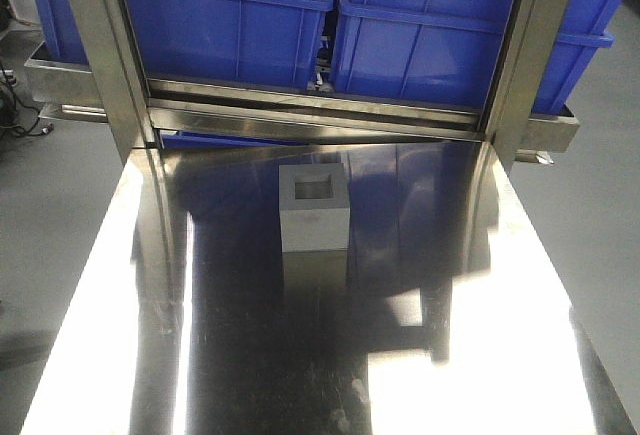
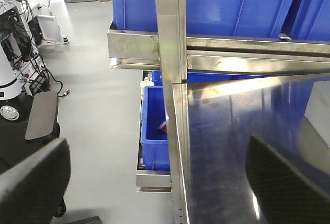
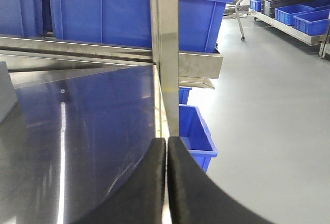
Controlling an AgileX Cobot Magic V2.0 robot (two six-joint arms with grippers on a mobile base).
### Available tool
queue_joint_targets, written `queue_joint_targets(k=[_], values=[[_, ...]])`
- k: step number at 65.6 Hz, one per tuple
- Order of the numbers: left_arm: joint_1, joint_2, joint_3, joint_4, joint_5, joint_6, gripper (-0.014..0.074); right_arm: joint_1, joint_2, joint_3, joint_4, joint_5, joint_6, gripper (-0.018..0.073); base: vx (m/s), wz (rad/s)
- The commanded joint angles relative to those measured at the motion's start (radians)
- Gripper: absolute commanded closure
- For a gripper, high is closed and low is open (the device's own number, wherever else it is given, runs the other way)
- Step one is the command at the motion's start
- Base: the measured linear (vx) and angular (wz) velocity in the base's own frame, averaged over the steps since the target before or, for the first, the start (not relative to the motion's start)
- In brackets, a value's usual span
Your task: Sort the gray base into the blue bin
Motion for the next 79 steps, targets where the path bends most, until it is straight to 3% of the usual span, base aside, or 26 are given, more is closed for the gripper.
queue_joint_targets(k=[1, 29, 39, 48, 66, 79], values=[[-0.007, 0.015, -0.035, -0.002, -0.062, -0.003, -0.0116, -0.002, 0.003, 0.001, -0.005, -0.074, -0.01, 0.0564, 0.0, 0.0], [-0.007, 0.019, -0.035, -0.003, -0.063, -0.003, 0.0057, -0.002, 0.003, 0.001, -0.005, -0.074, -0.01, 0.0564, 0.0, 0.0], [-0.007, 0.077, -0.035, -0.039, -0.074, 0.007, 0.0057, -0.002, 0.003, 0.001, -0.005, -0.074, -0.01, 0.0564, 0.0, 0.0], [-0.007, 0.17, -0.064, -0.052, -0.118, 0.098, 0.0055, -0.002, 0.003, 0.001, -0.005, -0.074, -0.01, 0.0564, 0.0, 0.0], [-0.008, 0.393, -0.244, -0.092, -0.145, 0.135, 0.0036, -0.002, 0.003, 0.001, -0.005, -0.074, -0.01, 0.0564, 0.0, 0.0], [-0.007, 0.547, -0.369, -0.152, -0.145, 0.209, 0.0001, -0.002, 0.003, 0.001, -0.005, -0.074, -0.01, 0.0564, 0.0, 0.0]])
